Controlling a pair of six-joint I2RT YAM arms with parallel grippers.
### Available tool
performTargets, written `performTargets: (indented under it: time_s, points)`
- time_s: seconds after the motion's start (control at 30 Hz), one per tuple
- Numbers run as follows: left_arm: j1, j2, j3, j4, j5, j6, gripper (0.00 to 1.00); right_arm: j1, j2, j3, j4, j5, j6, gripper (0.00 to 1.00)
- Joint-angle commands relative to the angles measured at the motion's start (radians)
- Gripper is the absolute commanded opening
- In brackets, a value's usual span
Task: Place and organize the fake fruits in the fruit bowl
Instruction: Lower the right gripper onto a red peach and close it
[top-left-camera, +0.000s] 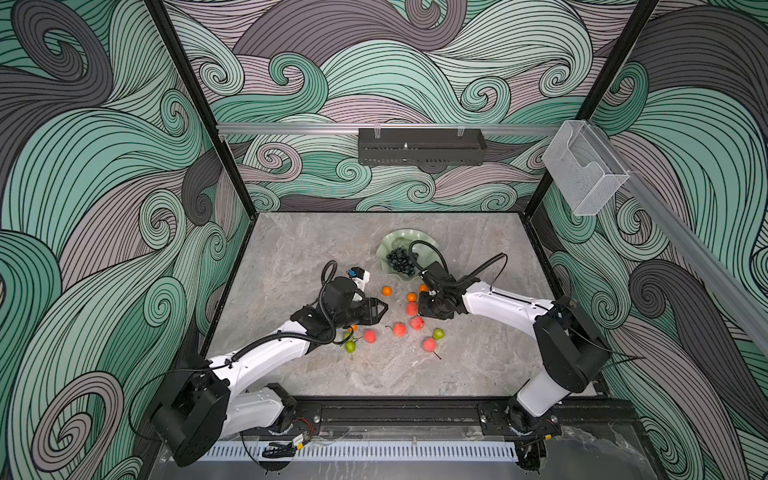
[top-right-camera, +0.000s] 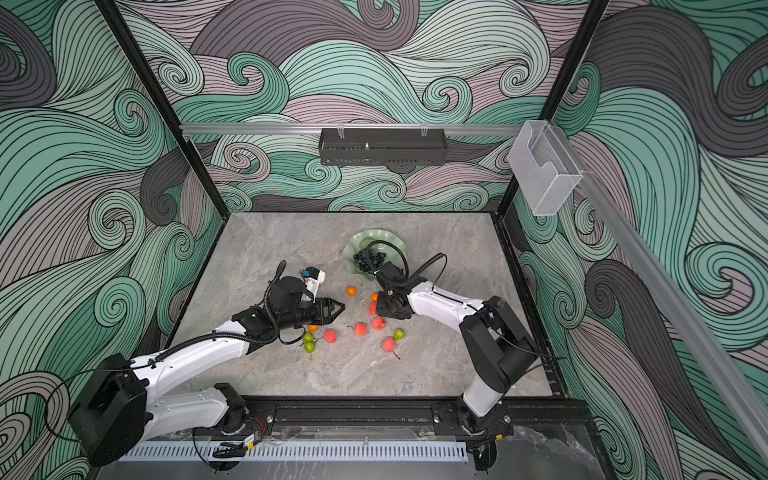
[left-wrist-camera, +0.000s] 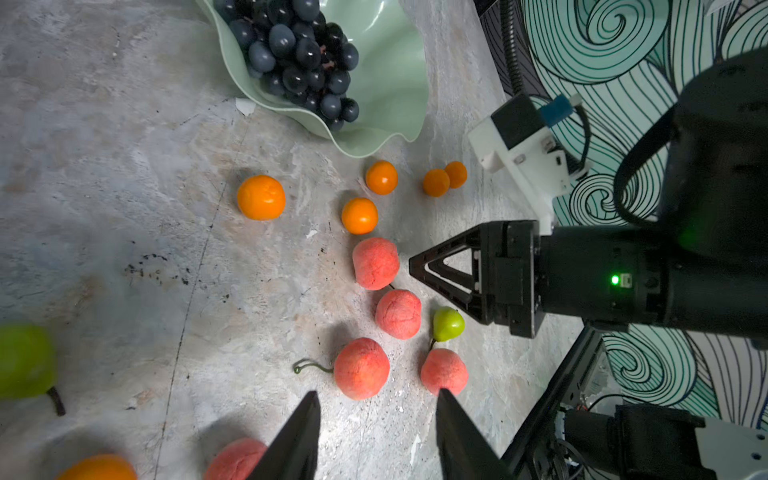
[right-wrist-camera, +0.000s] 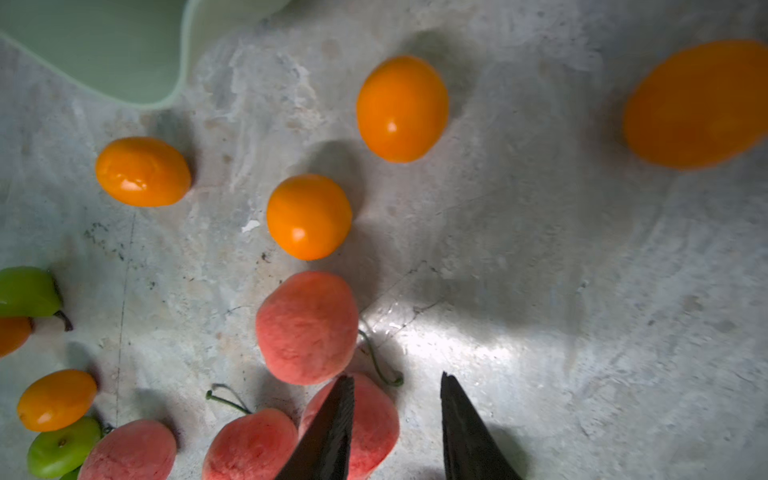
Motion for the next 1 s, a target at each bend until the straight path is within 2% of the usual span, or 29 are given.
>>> performTargets:
  time_s: [0.0, 0.23, 0.63, 0.97]
  points:
    - [0.027, -0.012, -0.016, 0.037, 0.057, -0.032, 0.48, 0.016, 0.034, 0.035, 0.02, -0.042, -0.072, 0.38]
    - [0.048, -0.042, -0.05, 0.036, 0.059, -0.035, 0.48, 0.025, 0.078, 0.055, -0.006, -0.041, -0.123, 0.39]
    - [0.048, -0.041, -0.066, 0.048, 0.064, -0.045, 0.48, 0.048, 0.144, 0.112, -0.036, -0.046, -0.214, 0.48]
    - [0.049, -0.052, -0.076, 0.046, 0.05, -0.047, 0.47, 0.07, 0.212, 0.19, -0.101, 0.003, -0.296, 0.49]
